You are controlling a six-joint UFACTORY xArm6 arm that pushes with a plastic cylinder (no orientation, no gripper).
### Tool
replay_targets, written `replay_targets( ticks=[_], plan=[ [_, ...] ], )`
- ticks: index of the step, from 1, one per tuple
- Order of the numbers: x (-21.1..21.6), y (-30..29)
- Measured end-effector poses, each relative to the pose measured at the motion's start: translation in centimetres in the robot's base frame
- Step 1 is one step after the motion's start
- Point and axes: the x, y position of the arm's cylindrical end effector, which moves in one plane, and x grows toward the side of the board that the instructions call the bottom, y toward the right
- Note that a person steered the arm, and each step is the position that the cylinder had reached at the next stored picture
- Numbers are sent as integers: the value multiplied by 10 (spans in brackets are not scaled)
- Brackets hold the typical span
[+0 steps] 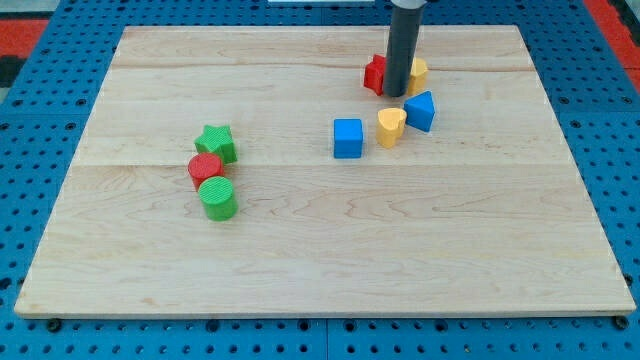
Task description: Nudge the red star slightly down
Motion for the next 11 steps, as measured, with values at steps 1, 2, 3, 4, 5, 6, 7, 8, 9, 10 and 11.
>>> replay_targets(
  ticks=[1, 2, 3, 4, 5, 6, 7, 8, 9, 10, 11],
  plan=[
    [-21, -34],
    [-26, -59],
    [-23, -86],
    [-36, -141],
    [-67, -153],
    [-99, -95],
    [-121, -11],
    [-121, 32],
    [-104, 13],
    [-97, -43],
    [-87, -98]
  ],
)
